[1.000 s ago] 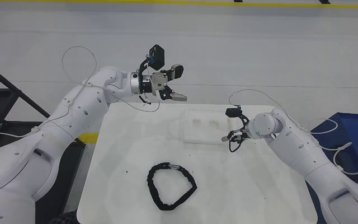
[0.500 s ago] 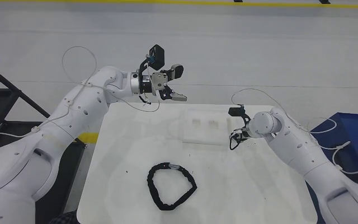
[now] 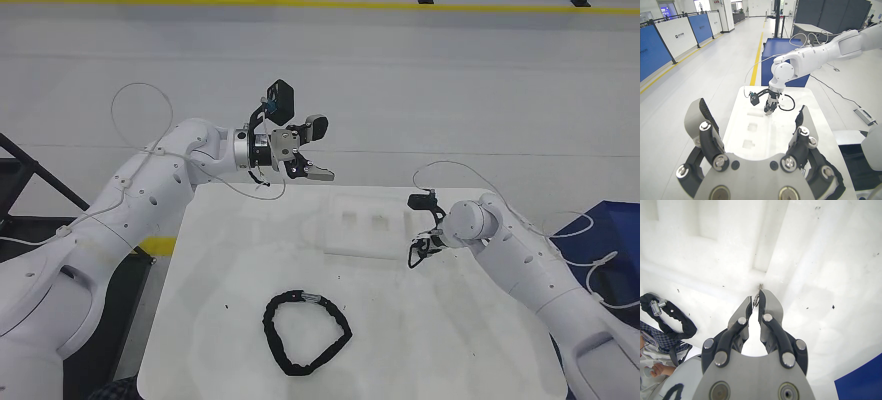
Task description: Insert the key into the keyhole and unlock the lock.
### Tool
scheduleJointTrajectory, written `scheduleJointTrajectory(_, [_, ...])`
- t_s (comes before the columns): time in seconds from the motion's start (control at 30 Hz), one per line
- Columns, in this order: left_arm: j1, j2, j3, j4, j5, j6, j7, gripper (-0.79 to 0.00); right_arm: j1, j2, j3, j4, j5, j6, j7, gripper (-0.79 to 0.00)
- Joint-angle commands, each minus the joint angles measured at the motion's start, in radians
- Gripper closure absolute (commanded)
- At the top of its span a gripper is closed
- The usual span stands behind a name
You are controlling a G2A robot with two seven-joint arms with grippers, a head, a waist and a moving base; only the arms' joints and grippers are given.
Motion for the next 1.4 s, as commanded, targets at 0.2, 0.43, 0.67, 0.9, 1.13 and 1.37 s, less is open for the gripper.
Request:
scheduleJointTrajectory(0.2, [0.0, 0.0, 0.0, 0.0, 0.0, 0.0, 0.0, -0.785, 0.008, -0.017, 0.002, 0.041, -0.002, -0.006, -0.01, 0.0])
scheduleJointTrajectory(0.43, [0.0, 0.0, 0.0, 0.0, 0.0, 0.0, 0.0, -0.785, 0.023, -0.022, 0.011, 0.039, -0.024, -0.003, 0.013, 0.0])
scheduleJointTrajectory(0.67, [0.0, 0.0, 0.0, 0.0, 0.0, 0.0, 0.0, -0.785, 0.026, -0.003, 0.048, -0.028, -0.072, 0.035, 0.06, 0.0])
scheduleJointTrajectory(0.9, [0.0, 0.0, 0.0, 0.0, 0.0, 0.0, 0.0, -0.785, -0.011, 0.034, 0.133, -0.133, -0.06, 0.02, 0.083, 0.0])
scheduleJointTrajectory(1.13, [0.0, 0.0, 0.0, 0.0, 0.0, 0.0, 0.0, -0.785, -0.095, 0.091, 0.295, -0.286, 0.044, -0.096, 0.118, 0.0])
scheduleJointTrajectory(1.37, [0.0, 0.0, 0.0, 0.0, 0.0, 0.0, 0.0, -0.785, -0.209, 0.141, 0.457, -0.455, 0.167, -0.191, 0.162, 0.0])
